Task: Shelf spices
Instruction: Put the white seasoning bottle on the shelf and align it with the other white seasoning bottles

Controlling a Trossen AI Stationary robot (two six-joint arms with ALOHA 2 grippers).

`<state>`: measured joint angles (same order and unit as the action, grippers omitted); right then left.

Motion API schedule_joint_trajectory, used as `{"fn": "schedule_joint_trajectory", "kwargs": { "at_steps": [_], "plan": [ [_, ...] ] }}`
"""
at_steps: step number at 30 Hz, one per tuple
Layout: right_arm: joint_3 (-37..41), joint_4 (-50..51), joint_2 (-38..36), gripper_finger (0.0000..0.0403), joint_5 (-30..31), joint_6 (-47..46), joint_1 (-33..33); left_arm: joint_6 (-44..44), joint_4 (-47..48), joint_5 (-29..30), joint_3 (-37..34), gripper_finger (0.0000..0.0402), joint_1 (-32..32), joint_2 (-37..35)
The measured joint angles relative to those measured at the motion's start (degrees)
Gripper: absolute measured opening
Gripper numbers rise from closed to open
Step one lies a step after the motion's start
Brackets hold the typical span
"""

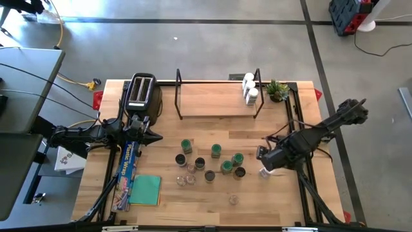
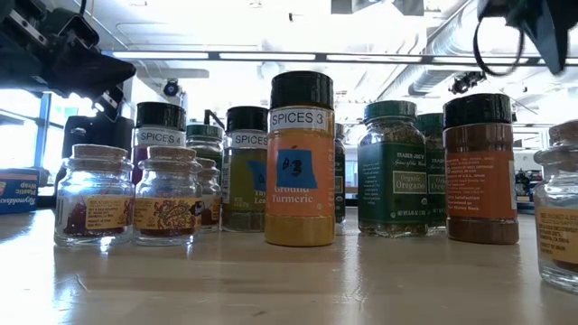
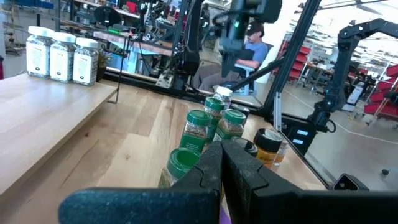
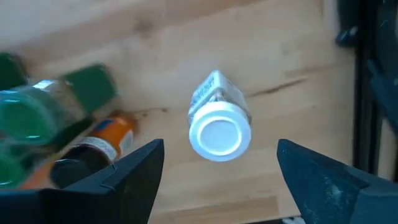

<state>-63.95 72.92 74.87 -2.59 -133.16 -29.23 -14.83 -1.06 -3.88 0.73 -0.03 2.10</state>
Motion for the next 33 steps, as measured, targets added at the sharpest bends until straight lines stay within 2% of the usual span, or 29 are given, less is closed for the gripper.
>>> {"fn": "schedule_joint_trajectory", "kwargs": {
  "at_steps": [3, 8, 22, 26, 33],
  "plan": [
    [5.96, -9.64, -0.83, 0.0307, -2.20, -0.64, 0.05, 0.00, 0.05, 0.16, 0.00, 0.0000, 0.00, 0.01],
    [11.69, -16.86, -0.79, 0.0307, -4.85, -1.86, 1.52, 0.00, 0.02, 0.05, -0.02, 0.0000, 0.00, 0.01],
    [12.40, -13.92, -0.79, 0.0302, -4.94, 1.02, 2.60, 0.00, 0.00, 0.05, -0.02, 0.0000, 0.00, 0.01],
    [12.40, -13.10, -0.79, 0.0273, -6.05, 1.25, 2.60, 0.00, 0.00, 0.05, 0.00, 0.0000, 0.00, 0.01],
    [12.38, -12.81, -0.83, 0.0192, -5.81, 6.09, 2.60, -0.02, 0.00, 0.05, -0.02, 0.0000, 0.00, 0.00]
  ]
}}
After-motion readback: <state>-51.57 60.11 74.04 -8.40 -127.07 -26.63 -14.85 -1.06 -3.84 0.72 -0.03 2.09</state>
